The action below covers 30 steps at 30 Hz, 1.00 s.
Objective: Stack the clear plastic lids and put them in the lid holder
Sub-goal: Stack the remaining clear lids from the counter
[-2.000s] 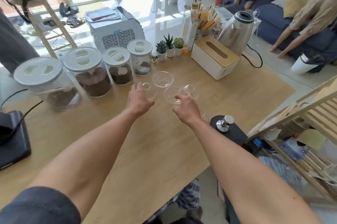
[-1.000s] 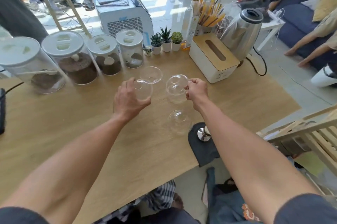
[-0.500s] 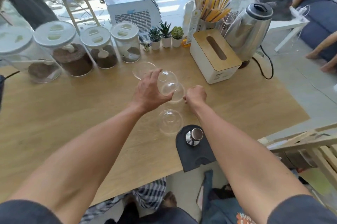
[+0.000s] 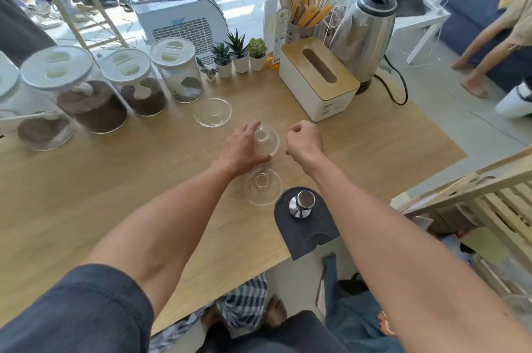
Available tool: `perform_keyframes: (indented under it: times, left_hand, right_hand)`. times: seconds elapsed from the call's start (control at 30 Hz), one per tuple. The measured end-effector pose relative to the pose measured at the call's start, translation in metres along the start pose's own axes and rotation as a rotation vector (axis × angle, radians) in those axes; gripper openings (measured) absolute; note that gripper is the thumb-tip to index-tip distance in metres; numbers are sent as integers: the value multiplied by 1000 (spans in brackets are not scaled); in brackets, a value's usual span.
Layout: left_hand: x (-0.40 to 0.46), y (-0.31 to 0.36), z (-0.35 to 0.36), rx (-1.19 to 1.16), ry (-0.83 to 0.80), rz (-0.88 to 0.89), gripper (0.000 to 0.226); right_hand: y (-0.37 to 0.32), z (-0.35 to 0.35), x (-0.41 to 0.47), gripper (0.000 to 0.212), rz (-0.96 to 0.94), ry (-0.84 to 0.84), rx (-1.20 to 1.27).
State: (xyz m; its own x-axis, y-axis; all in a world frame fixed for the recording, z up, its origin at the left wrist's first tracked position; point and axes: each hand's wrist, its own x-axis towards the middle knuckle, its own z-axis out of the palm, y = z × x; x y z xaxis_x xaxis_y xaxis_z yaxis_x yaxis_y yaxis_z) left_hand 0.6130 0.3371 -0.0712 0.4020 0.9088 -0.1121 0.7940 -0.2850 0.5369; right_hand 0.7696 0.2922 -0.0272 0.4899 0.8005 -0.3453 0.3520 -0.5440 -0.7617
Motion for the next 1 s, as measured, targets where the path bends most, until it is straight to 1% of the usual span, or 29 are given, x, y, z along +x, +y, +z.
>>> perform_keyframes:
  times: [0.07,0.13,0.17,0.23,0.27,0.33,0.37,0.4,0.5,0.53,0.57,0.63,0.7,0.77,0.83,0.9,1.0]
  left_hand:
    - [-3,-4,-5,-63,24,21,99]
    - [-7,-9,-13,-133,86,41,82]
    - [-9,-14,-18,-121,135,53,71]
    - [-8,-27,-31,0,231,66,56]
    - [-6,-35,-38,78,255,60,53]
    - [-2,-50,-49,212,248,36,52]
    - [0,-57,-55,263,222,25,51]
    - [1,-63,-59,310,193,22,49]
    - [4,-75,-62,406,140,46,39]
    - [5,-77,-62,409,146,50,37]
    - [5,-78,-61,404,157,50,37]
    - [4,-79,-60,390,179,55,43]
    - [1,-78,-60,372,202,72,45]
    - [-2,-76,-63,314,232,88,42]
    - [-3,-74,-65,212,266,93,40]
    - [-4,-67,-69,86,300,63,37]
    - [-2,-52,-76,-141,389,-22,32]
  right_hand:
    - [-3,1,-9,15,-32,-25,-31]
    - [-6,2,-21,10,-81,-76,-92]
    - [-8,2,-27,8,-122,-109,-135]
    - [-13,2,-40,10,-188,-209,-235]
    - [-15,4,-46,18,-205,-268,-297]
    - [-19,12,-59,47,-222,-346,-480]
    - [-19,18,-64,60,-228,-347,-573]
    - [-17,25,-66,70,-226,-336,-646]
    - [-9,41,-75,87,-180,-330,-817]
    - [-5,46,-78,91,-167,-319,-865]
    - [-2,50,-81,91,-161,-302,-897]
    - [3,56,-83,83,-153,-275,-907]
    - [2,58,-83,80,-148,-285,-862]
    - [-7,55,-83,84,-157,-304,-714]
    - [-20,49,-81,86,-218,-289,-571]
    - [-34,44,-76,87,-265,-227,-505]
    - [-46,41,-62,93,-338,-74,-516]
